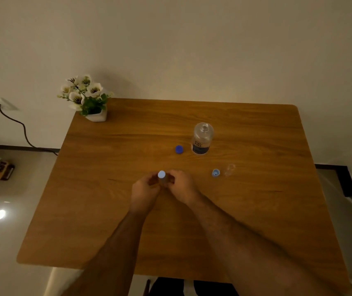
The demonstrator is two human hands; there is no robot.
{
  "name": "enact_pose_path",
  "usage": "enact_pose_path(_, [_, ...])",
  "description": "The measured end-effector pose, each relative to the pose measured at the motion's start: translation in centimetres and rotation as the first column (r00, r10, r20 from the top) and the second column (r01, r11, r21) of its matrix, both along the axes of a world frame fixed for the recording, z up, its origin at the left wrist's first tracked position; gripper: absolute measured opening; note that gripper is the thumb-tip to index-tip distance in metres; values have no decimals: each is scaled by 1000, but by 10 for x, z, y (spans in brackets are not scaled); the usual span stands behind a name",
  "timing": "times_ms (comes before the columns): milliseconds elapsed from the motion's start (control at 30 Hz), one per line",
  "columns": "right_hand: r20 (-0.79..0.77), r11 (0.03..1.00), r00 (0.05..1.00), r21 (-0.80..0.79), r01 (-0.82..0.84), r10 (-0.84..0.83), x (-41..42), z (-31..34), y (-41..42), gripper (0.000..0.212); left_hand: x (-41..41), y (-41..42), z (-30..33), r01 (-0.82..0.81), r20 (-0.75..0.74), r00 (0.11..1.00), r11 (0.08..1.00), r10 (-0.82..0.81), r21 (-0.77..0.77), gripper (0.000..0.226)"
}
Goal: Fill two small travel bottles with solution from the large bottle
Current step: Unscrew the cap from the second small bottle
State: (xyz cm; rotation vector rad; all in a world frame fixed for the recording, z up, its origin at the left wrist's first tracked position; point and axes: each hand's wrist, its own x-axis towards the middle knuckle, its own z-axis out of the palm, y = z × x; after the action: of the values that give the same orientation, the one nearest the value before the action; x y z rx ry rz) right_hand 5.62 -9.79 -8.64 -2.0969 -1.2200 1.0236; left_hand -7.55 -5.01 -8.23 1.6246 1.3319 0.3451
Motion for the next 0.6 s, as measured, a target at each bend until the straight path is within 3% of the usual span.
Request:
enact_pose_path(167, [18, 1000, 1000, 4, 5, -5, 3, 2, 0, 31, 5, 6, 7, 62, 42, 997, 998, -62, -4, 39])
enact_pose_path(333, [-26, 992, 998, 109, 63, -61, 16, 32, 8, 24, 20, 26, 39, 124, 70, 989, 991, -127, 44, 32])
enact_pose_path(433, [-55, 980, 994, 173, 102, -94, 28, 60, 16, 22, 34, 45, 73, 209, 78, 973, 972, -218, 107, 21])
enact_pose_path(600, [-116, 930, 976, 302, 211, -184, 57, 130, 32, 36, 64, 77, 153, 228, 175, 946, 942, -274, 247, 31])
